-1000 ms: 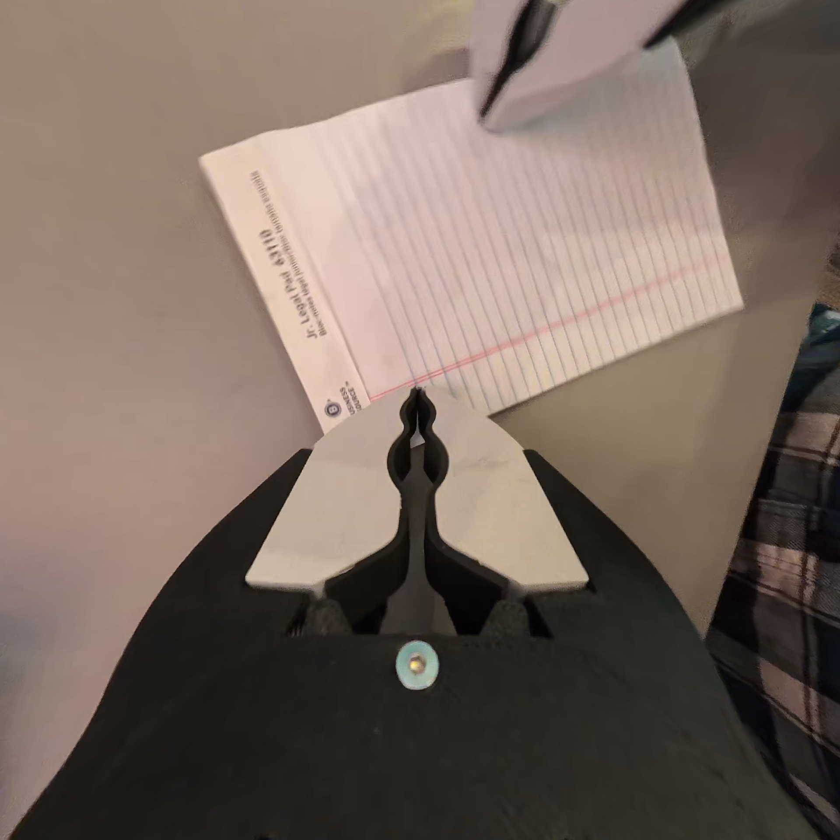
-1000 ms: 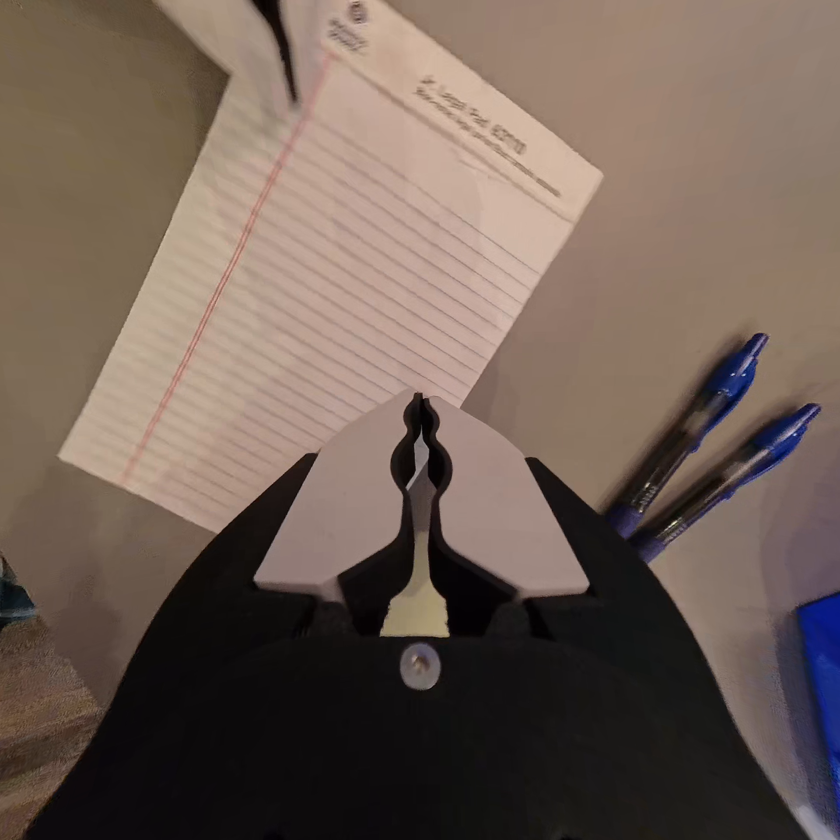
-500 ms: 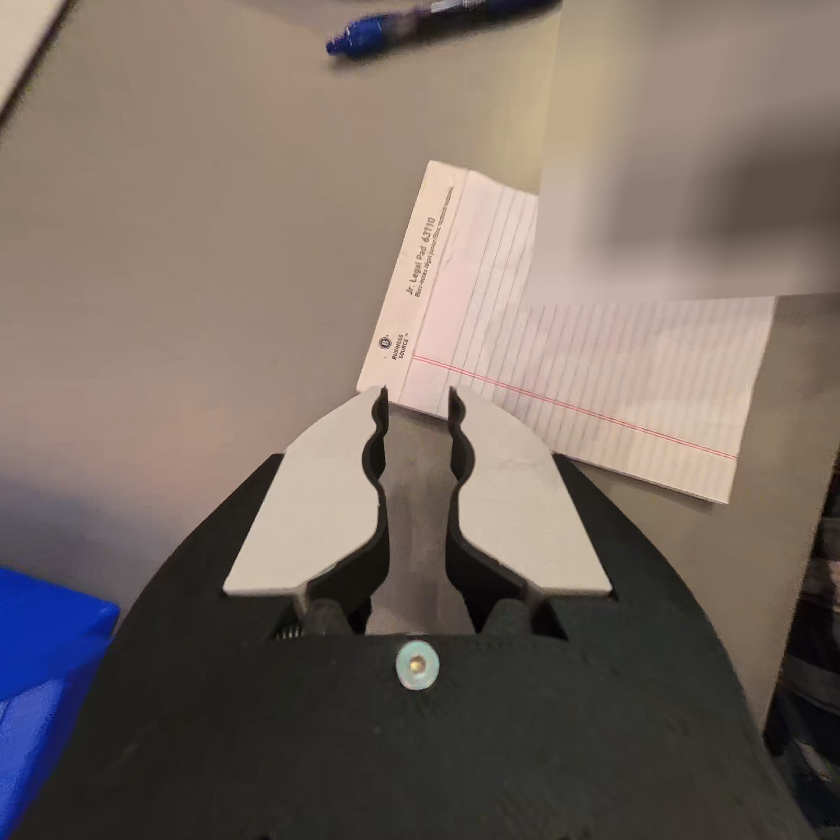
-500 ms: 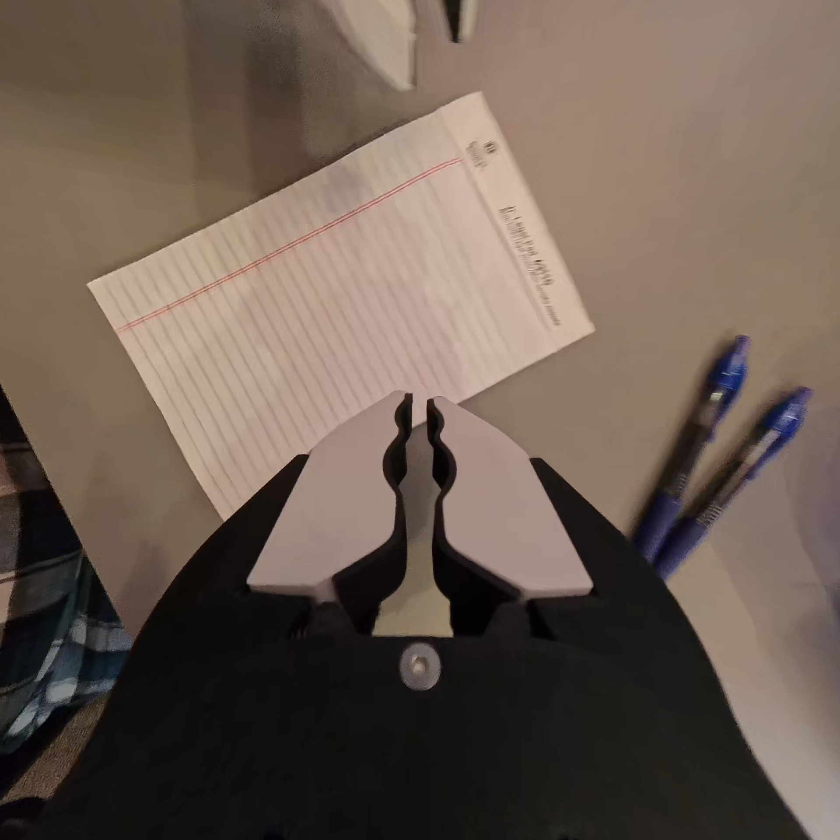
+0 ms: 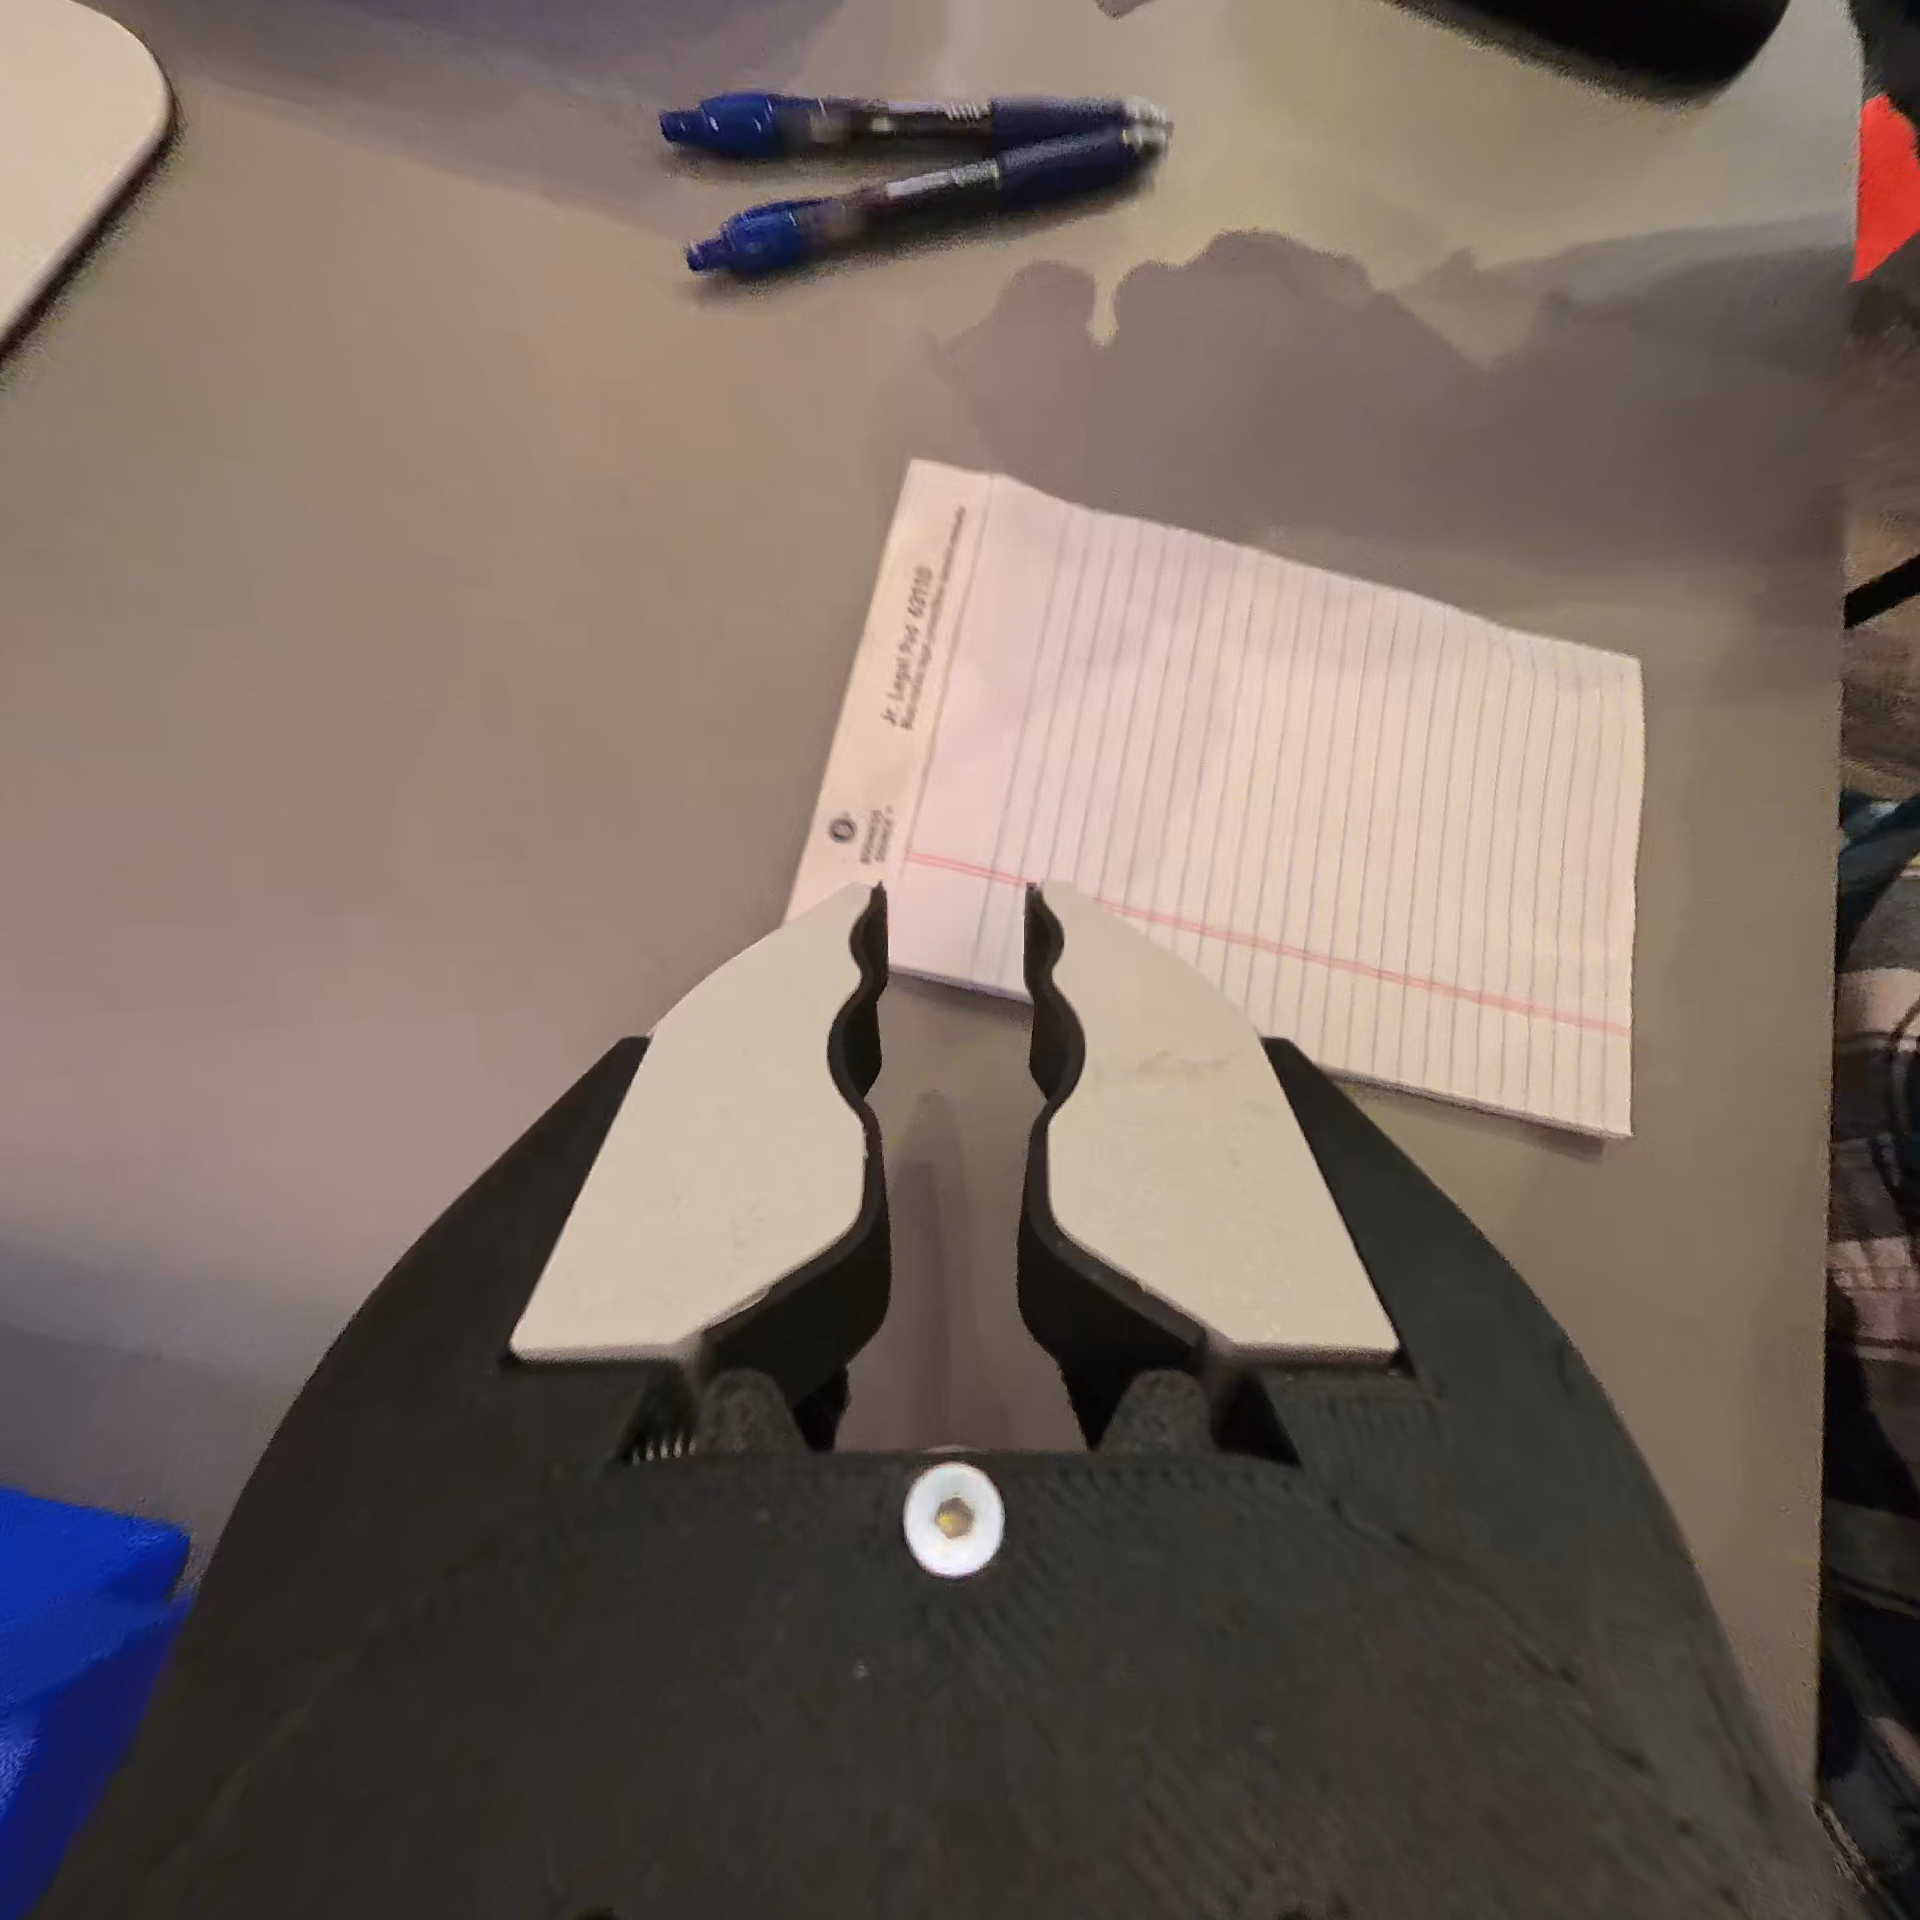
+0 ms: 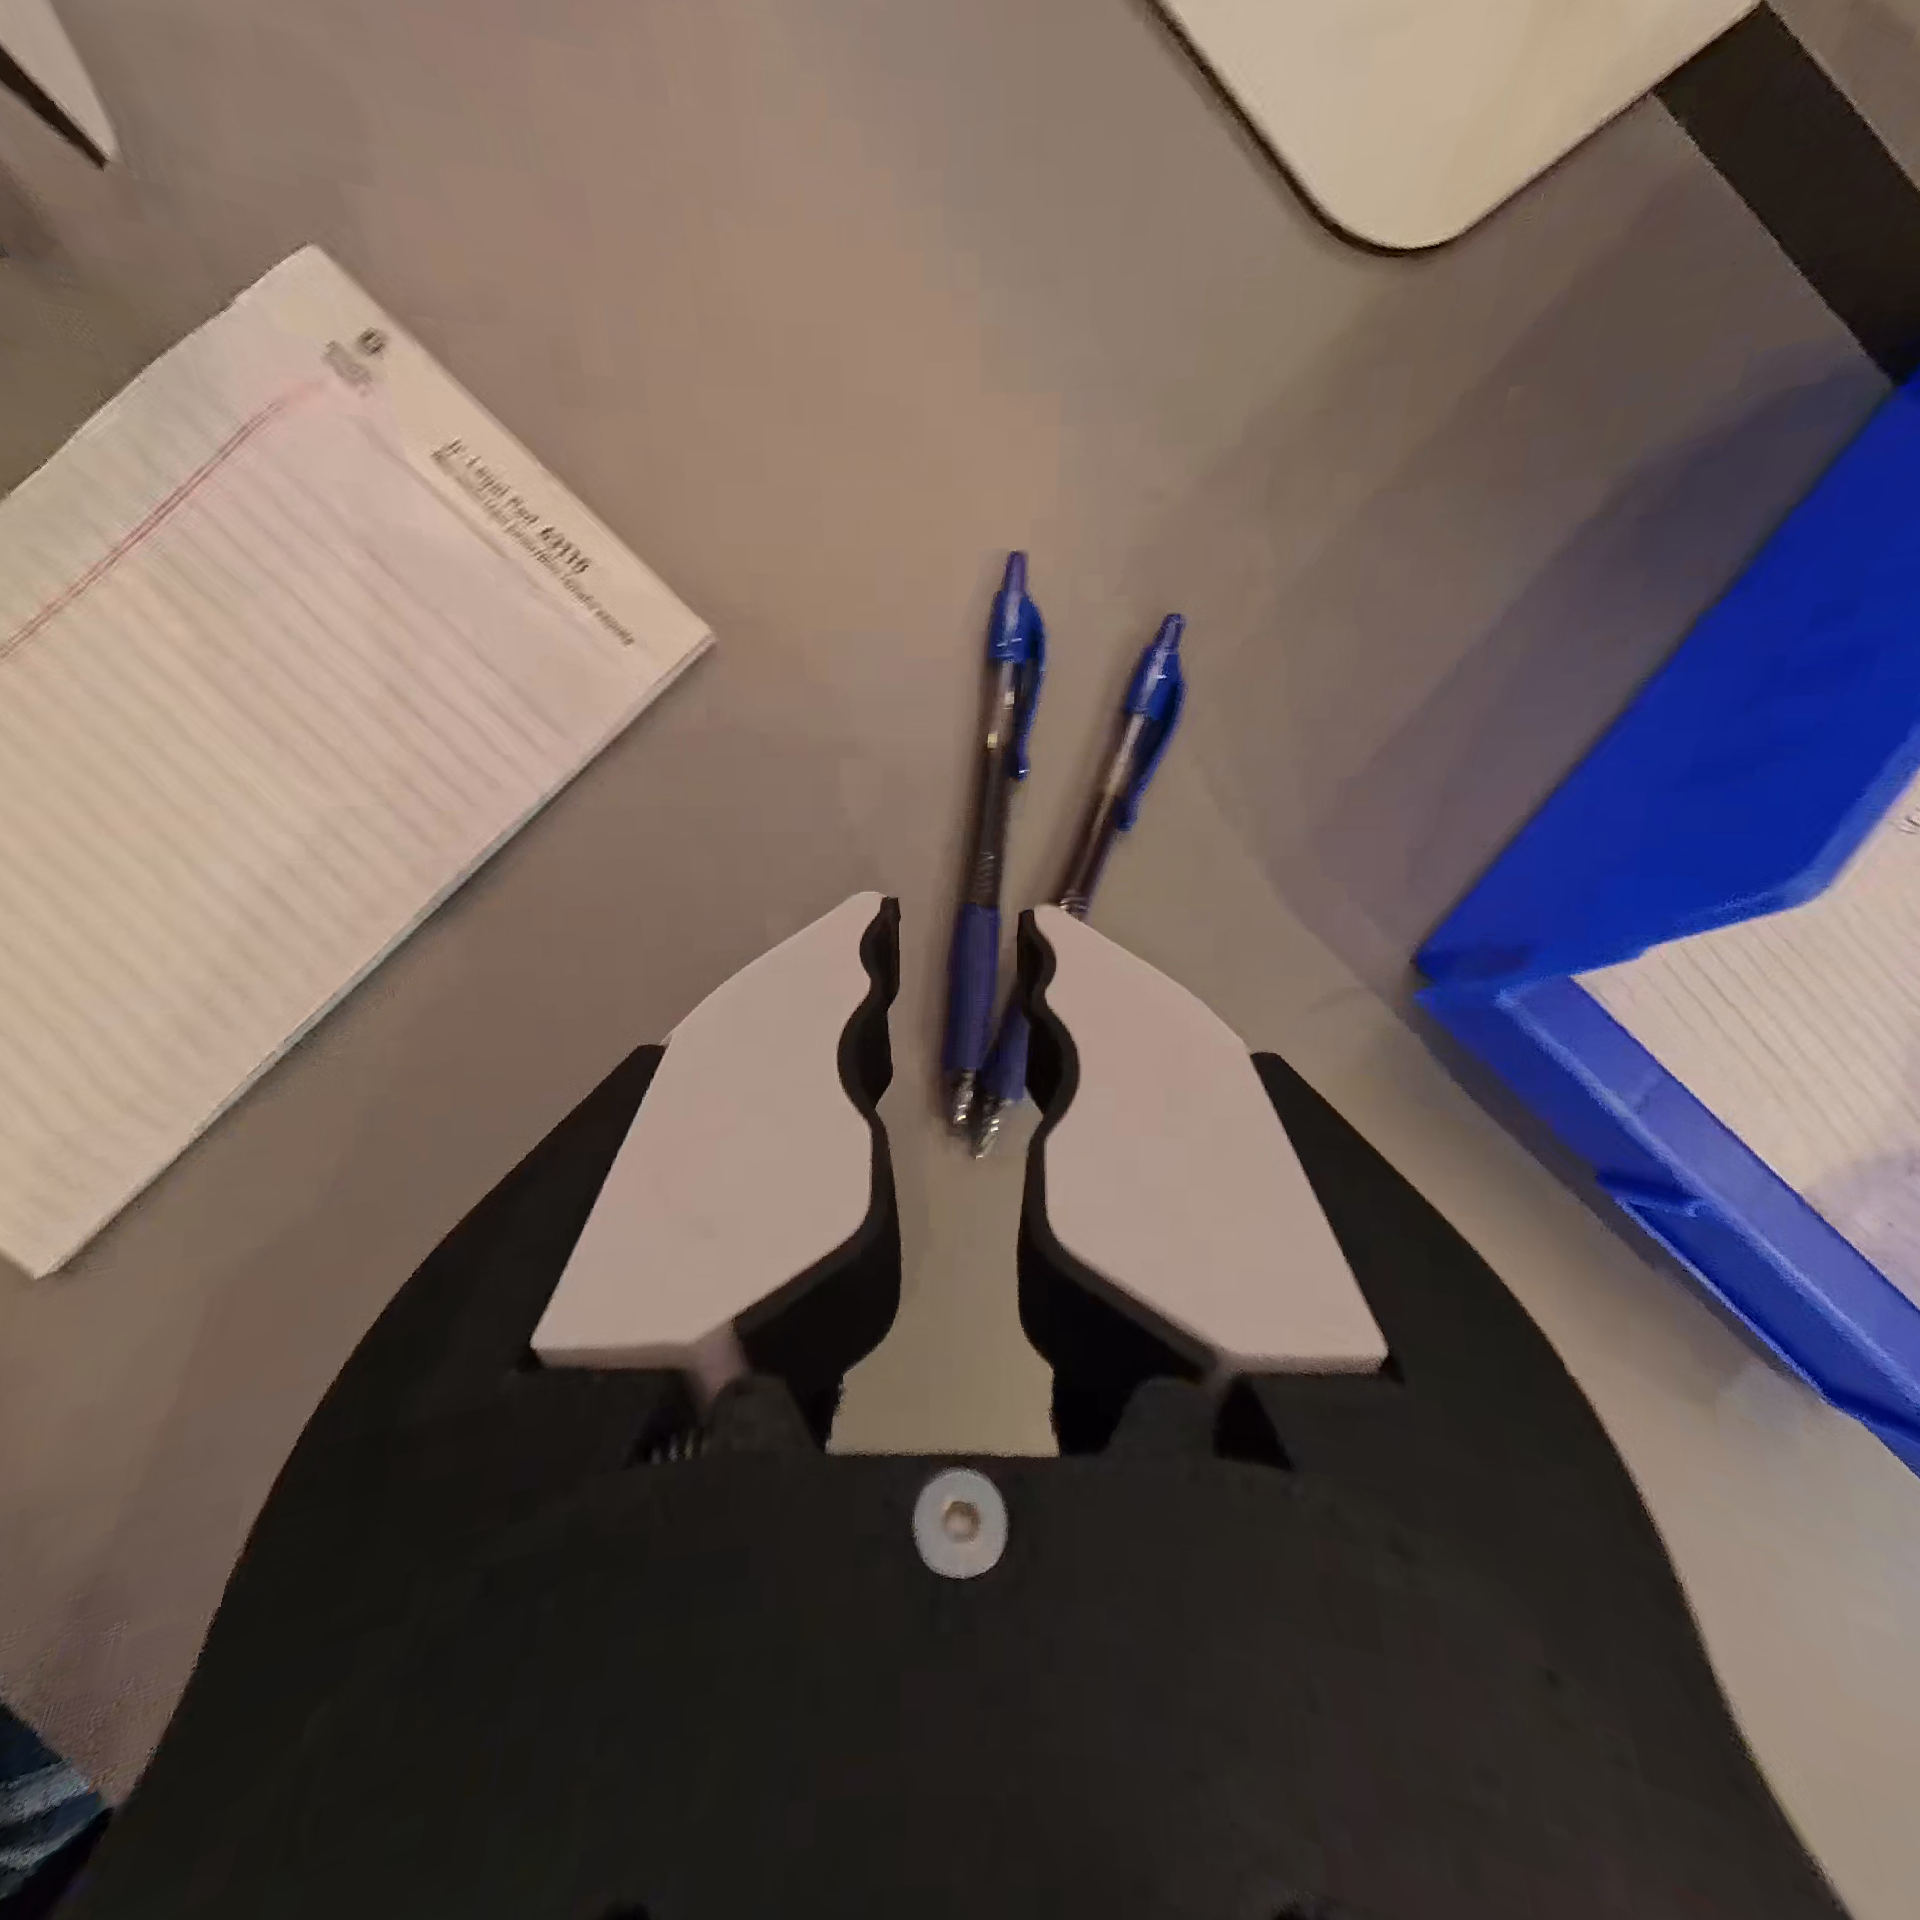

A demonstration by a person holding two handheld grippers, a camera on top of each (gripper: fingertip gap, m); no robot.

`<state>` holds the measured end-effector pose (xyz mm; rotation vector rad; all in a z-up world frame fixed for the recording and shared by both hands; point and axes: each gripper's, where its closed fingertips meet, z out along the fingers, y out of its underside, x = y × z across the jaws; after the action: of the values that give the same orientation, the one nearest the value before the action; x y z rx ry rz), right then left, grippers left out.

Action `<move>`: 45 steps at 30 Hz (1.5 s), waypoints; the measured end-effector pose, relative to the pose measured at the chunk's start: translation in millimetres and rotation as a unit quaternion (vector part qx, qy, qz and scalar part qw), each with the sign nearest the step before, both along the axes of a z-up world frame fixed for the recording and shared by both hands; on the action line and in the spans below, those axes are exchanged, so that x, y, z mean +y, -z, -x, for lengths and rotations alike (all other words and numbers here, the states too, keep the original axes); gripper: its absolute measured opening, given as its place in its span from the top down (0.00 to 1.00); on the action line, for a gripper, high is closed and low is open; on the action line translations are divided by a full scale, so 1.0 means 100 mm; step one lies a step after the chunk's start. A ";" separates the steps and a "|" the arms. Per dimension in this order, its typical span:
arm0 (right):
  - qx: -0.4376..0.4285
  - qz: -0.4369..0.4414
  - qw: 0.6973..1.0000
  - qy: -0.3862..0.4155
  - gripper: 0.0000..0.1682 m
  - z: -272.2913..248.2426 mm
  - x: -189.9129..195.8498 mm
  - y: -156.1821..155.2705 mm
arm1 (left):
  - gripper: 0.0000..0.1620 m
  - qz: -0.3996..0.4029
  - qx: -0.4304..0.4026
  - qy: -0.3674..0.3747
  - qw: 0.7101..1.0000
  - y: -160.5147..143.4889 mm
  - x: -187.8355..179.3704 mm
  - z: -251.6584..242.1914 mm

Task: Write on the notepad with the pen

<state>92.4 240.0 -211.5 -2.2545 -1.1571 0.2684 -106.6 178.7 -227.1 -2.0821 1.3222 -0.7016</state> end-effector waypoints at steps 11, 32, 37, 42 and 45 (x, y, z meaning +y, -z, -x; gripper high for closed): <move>-0.032 0.092 0.994 0.049 0.89 -0.12 0.43 0.30 | 0.86 0.008 -0.009 -0.009 1.000 0.03 0.17 0.00; -0.071 0.117 0.977 -0.163 0.67 1.03 -1.27 0.50 | 0.63 0.098 0.056 0.066 0.991 0.32 0.17 -0.27; -0.085 0.094 0.981 -0.150 0.76 1.01 -1.24 0.51 | 0.59 0.123 0.070 0.090 0.986 0.30 0.04 -0.36; -0.089 0.076 0.981 -0.154 0.89 1.05 -1.23 0.51 | 0.54 0.152 0.066 0.094 0.982 0.27 0.00 -0.35; -0.092 0.068 0.981 -0.155 0.93 1.05 -1.22 0.51 | 0.53 0.180 0.064 0.097 0.977 0.25 -0.05 -0.31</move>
<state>-12.9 117.6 -262.6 -2.2464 -1.6361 0.2730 -75.2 173.4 -251.7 -2.3323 1.5830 -0.9659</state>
